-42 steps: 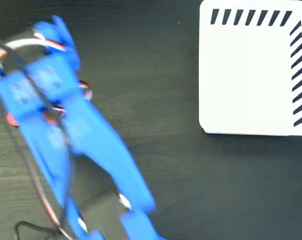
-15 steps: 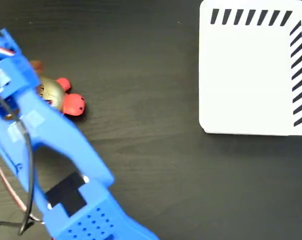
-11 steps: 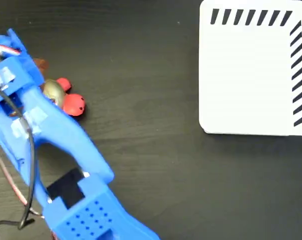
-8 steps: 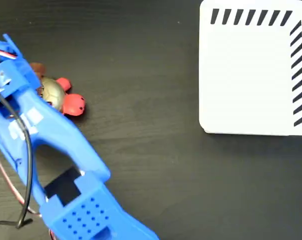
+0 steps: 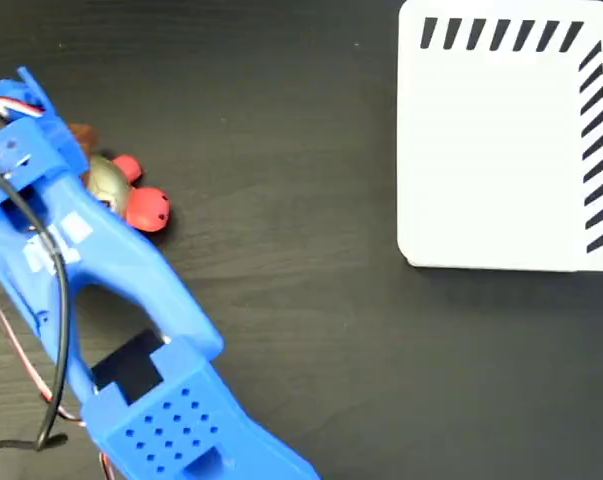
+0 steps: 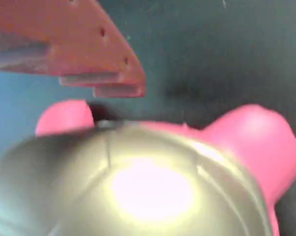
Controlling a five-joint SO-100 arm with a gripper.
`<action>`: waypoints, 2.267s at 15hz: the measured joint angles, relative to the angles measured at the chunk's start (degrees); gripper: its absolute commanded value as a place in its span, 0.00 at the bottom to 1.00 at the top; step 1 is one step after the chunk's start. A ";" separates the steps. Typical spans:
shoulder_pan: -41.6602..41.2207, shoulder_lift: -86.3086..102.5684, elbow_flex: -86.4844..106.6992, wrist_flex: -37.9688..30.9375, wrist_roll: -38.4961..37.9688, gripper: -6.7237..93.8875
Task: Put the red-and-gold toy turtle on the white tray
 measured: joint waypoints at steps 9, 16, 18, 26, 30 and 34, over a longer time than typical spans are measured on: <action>0.79 2.37 4.48 -5.01 0.79 0.07; 0.70 4.39 6.06 -2.72 0.79 0.07; 1.76 8.00 5.89 -1.23 0.79 0.07; 4.57 23.64 1.58 5.62 -1.85 0.07; 8.79 28.74 3.60 6.24 -4.39 0.07; 12.74 32.70 5.63 7.12 -7.29 0.07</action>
